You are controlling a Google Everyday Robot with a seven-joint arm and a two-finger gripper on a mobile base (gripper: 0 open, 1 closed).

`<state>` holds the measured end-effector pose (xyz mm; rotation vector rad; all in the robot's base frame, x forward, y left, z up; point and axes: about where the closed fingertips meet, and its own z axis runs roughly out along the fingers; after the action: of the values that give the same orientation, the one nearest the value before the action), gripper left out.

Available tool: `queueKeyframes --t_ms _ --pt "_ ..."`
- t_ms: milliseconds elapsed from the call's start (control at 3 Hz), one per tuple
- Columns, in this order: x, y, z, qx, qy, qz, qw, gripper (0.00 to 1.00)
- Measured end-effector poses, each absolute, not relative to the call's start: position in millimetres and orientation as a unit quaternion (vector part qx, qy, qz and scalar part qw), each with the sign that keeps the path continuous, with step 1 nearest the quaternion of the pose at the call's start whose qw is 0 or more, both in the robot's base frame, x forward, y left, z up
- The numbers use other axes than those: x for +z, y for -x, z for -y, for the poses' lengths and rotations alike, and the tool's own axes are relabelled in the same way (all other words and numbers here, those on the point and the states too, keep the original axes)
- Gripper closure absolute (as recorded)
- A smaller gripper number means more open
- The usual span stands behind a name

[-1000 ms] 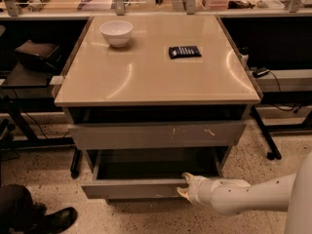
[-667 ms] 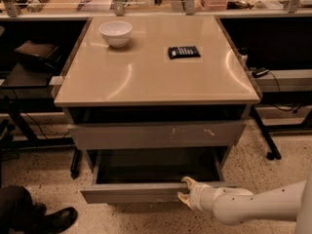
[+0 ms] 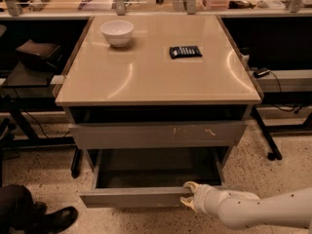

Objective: Open middle drawer

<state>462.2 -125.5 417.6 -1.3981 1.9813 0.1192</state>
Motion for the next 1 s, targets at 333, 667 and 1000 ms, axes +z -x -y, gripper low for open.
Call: queueKeyframes --t_ms 333,667,1000 --pt "421.4 -462.2 125.5 0.046 0.54 -0.765 0.349 1.0" --pt "428.3 -458.7 136.1 0.036 0.533 -0.768 0.353 1.0" --pt "433.6 -443.2 139.7 0.029 0.522 -0.771 0.365 1.0"
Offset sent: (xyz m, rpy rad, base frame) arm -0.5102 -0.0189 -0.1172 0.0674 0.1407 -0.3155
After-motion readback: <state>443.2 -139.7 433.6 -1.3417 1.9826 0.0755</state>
